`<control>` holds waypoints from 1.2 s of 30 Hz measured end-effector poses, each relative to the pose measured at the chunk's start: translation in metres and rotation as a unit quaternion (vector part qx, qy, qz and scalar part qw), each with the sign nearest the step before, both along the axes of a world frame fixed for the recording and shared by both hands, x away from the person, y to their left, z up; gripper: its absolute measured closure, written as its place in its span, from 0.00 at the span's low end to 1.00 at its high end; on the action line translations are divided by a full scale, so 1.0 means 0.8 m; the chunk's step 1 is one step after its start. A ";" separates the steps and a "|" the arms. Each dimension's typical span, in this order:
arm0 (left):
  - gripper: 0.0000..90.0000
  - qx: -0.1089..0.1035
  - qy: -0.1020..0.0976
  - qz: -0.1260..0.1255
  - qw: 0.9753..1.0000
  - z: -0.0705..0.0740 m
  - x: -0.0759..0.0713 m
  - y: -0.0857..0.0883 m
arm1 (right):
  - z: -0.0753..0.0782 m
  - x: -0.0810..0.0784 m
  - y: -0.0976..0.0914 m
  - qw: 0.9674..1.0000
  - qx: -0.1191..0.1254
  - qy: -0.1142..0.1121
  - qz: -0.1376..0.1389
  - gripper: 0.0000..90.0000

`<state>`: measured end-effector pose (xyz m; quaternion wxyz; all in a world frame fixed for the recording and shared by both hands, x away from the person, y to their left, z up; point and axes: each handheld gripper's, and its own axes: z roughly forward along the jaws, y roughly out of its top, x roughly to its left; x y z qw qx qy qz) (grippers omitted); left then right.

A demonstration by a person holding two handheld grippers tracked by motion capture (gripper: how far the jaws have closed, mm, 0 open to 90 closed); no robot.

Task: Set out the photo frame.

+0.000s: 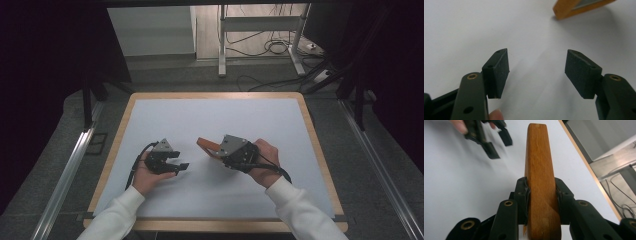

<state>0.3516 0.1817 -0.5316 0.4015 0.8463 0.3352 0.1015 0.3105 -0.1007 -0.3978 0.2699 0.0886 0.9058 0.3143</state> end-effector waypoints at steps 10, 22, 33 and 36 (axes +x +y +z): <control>0.39 0.000 0.000 0.000 1.000 -0.001 0.000 -0.002 | 0.003 -0.007 -0.014 0.999 0.025 0.026 0.018 0.76; 0.39 -0.001 0.000 -0.001 1.000 0.001 -0.002 -0.002 | -0.002 0.032 -0.039 0.998 0.036 0.028 -0.037 0.67; 0.39 -0.002 -0.001 -0.001 1.000 0.001 -0.002 -0.002 | -0.010 0.066 -0.047 0.995 0.046 0.038 -0.085 0.55; 0.38 -0.001 0.000 -0.002 1.000 0.001 -0.002 -0.003 | -0.012 0.075 -0.048 0.993 0.048 0.042 -0.095 0.52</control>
